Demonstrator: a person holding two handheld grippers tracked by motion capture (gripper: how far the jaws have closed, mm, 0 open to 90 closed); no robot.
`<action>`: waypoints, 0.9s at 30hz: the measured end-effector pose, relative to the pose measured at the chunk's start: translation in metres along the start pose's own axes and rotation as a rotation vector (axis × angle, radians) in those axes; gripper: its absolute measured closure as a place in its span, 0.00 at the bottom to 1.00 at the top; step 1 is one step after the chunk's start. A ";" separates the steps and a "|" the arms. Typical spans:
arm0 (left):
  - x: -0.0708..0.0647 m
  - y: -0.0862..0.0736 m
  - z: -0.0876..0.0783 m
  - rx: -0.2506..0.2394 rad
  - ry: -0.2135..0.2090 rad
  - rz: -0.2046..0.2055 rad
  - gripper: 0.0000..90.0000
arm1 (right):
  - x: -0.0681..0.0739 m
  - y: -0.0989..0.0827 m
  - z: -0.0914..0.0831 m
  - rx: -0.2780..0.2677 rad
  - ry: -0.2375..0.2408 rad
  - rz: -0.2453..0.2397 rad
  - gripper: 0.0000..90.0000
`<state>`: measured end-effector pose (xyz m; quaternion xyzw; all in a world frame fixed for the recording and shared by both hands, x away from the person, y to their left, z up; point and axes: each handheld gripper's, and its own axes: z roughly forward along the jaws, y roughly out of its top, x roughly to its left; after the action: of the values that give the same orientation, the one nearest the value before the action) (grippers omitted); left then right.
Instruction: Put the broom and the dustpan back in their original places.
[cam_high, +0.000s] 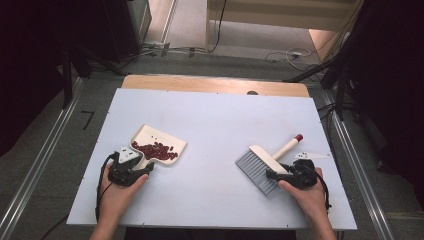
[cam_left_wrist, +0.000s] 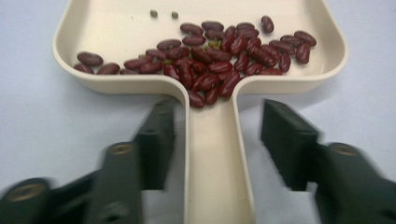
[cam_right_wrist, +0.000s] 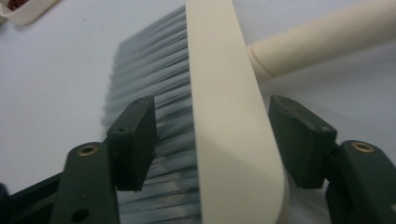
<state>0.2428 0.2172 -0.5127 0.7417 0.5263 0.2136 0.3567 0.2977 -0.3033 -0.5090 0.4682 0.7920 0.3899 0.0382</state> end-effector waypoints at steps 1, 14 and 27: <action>0.000 0.002 -0.004 -0.016 -0.011 -0.006 0.39 | 0.000 0.000 -0.003 -0.009 -0.011 -0.011 0.34; 0.038 -0.001 -0.043 -0.109 -0.065 -0.104 0.83 | -0.028 0.004 -0.047 -0.113 -0.197 0.087 0.73; 0.040 -0.014 -0.021 0.017 -0.087 -0.096 1.00 | -0.048 0.020 -0.024 -0.033 -0.373 0.110 0.98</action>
<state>0.2338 0.2635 -0.5119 0.7274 0.5469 0.1592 0.3827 0.3283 -0.3486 -0.4942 0.5742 0.7379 0.3109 0.1706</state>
